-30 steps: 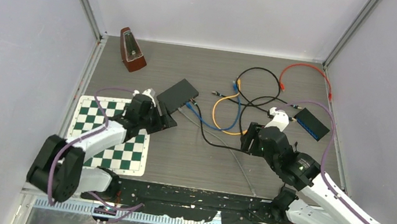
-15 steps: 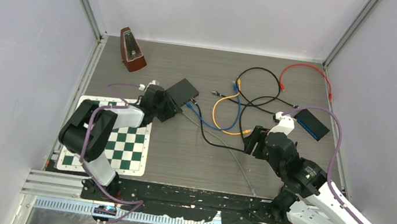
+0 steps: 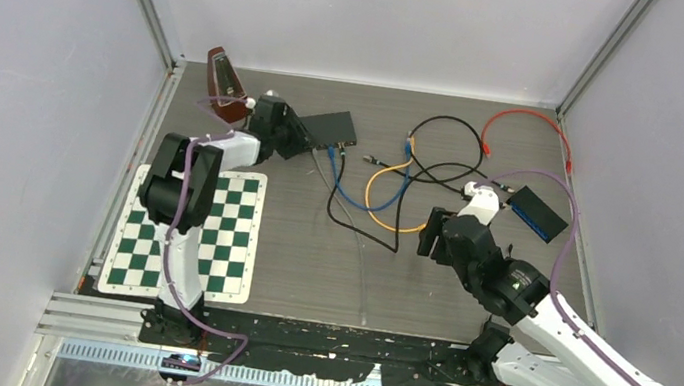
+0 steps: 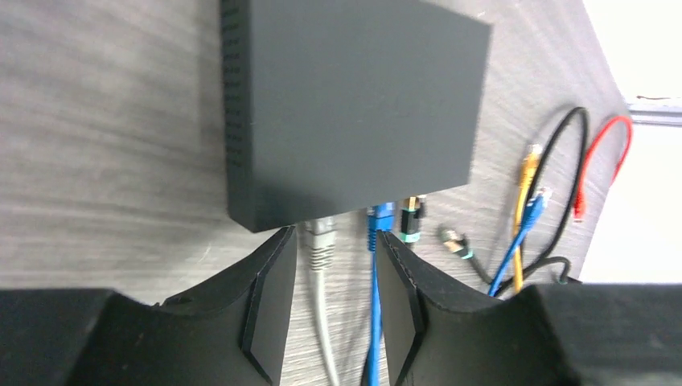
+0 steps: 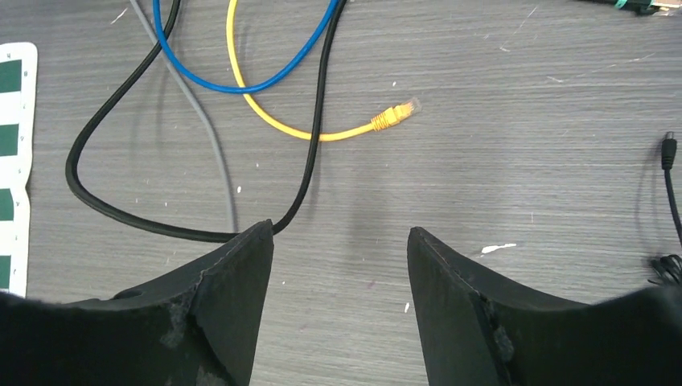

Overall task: Insert the plug into the switch port
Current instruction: Pick up the switch port from the corner of the board, then place the switch port at the center of the board, then pick up the connector from the center of the board.

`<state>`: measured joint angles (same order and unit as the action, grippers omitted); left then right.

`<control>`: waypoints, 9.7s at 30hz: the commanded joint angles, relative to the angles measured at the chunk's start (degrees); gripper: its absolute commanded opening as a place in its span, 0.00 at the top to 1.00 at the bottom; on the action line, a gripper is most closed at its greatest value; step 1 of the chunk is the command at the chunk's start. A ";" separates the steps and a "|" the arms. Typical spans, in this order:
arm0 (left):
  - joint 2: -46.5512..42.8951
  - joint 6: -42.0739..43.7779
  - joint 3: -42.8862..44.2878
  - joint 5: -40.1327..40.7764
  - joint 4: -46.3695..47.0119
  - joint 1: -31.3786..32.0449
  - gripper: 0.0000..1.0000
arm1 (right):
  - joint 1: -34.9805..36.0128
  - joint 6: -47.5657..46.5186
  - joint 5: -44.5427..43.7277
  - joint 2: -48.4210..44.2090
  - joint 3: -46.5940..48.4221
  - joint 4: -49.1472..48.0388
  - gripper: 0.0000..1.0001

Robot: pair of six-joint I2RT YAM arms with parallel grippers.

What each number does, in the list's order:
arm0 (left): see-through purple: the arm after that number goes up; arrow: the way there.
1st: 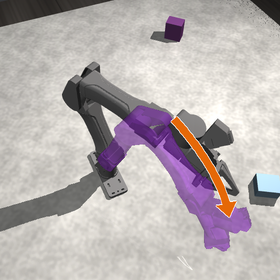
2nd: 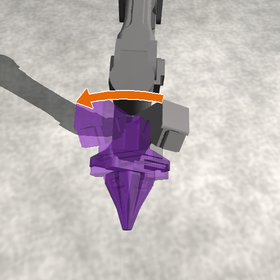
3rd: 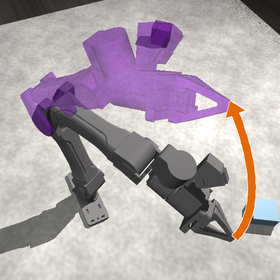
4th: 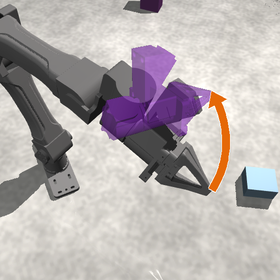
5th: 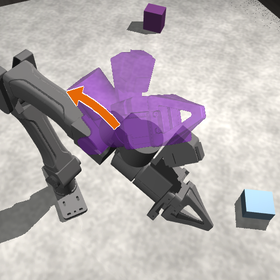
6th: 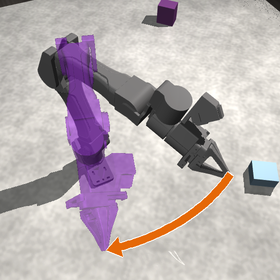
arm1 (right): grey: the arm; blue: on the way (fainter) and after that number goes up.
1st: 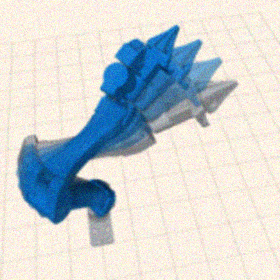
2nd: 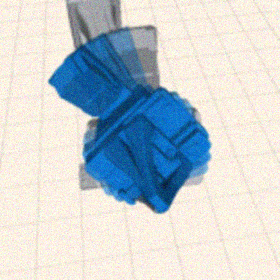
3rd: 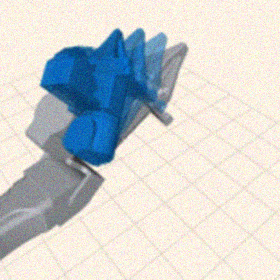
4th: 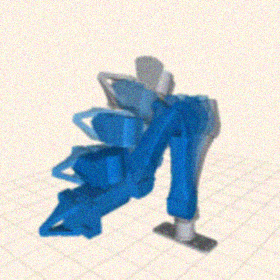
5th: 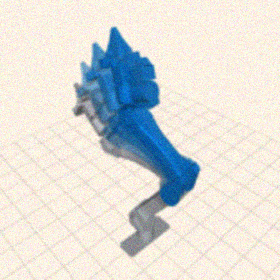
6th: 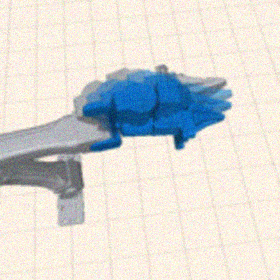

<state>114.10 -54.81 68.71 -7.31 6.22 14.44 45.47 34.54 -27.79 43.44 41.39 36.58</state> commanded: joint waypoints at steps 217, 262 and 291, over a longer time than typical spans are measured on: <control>-89.42 48.02 -28.42 22.33 -45.37 25.59 0.01 | -18.33 1.32 33.32 52.78 31.93 -23.00 0.16; -92.55 48.38 -29.55 23.38 -44.40 25.56 0.01 | -17.37 35.22 12.17 59.38 23.68 -51.58 0.95; -91.78 45.85 -29.22 25.22 -45.12 25.60 0.04 | -24.37 10.44 43.38 48.23 31.82 -73.46 0.95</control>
<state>21.58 -7.77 38.46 17.02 -40.01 39.86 22.13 47.20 15.42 98.52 75.00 -30.65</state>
